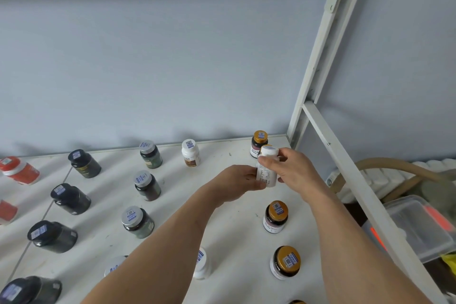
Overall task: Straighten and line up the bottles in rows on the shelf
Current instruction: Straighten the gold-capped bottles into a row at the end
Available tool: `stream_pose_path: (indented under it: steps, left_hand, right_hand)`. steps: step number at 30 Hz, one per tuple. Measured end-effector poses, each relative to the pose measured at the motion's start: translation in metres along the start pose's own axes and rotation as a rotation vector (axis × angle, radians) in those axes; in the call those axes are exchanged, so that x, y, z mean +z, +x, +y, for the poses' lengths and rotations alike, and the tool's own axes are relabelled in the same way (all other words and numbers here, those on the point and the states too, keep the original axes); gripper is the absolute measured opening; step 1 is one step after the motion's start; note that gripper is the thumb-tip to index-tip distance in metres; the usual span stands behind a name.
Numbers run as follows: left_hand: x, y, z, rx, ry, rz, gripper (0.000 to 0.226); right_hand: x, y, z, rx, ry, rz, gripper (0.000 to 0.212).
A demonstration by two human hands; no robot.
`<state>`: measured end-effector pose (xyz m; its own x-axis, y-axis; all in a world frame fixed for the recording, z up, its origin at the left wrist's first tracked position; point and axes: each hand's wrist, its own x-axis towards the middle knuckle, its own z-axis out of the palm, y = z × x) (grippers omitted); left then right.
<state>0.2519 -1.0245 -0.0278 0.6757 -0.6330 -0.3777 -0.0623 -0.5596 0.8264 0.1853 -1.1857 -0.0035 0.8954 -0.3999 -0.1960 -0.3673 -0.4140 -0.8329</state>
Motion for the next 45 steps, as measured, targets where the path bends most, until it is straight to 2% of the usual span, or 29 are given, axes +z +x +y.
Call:
stream_pose_path:
  steps: [4, 8, 11, 14, 20, 29, 45]
  left_hand:
    - [0.001, -0.001, 0.000, 0.012, 0.023, 0.035, 0.037]
    - [-0.005, -0.002, -0.001, 0.078, 0.519, 0.103, 0.052]
    - [-0.014, -0.003, -0.005, 0.182, 0.963, 0.218, 0.046]
    - [-0.021, -0.004, -0.014, 0.276, 1.094, 0.316, 0.035]
    - [-0.032, -0.016, -0.026, 0.308, 1.144, 0.436, 0.025]
    - [-0.064, -0.039, -0.051, 0.269, 1.119, 0.524, 0.026]
    - [-0.123, -0.057, -0.107, 0.295, 1.040, 0.506, 0.024]
  right_hand:
    - [0.001, 0.003, 0.001, -0.011, 0.051, -0.037, 0.034]
    - [0.005, 0.004, -0.001, -0.037, 0.027, -0.053, 0.040]
    - [0.010, 0.003, 0.001, -0.061, 0.007, -0.078, 0.044]
    - [0.015, 0.005, 0.004, -0.080, -0.001, -0.105, 0.048]
    - [0.032, 0.009, -0.002, -0.112, -0.030, -0.151, 0.059]
    - [0.074, 0.012, -0.019, -0.129, -0.027, -0.184, 0.044]
    - [0.164, 0.022, -0.041, -0.073, -0.016, -0.205, 0.047]
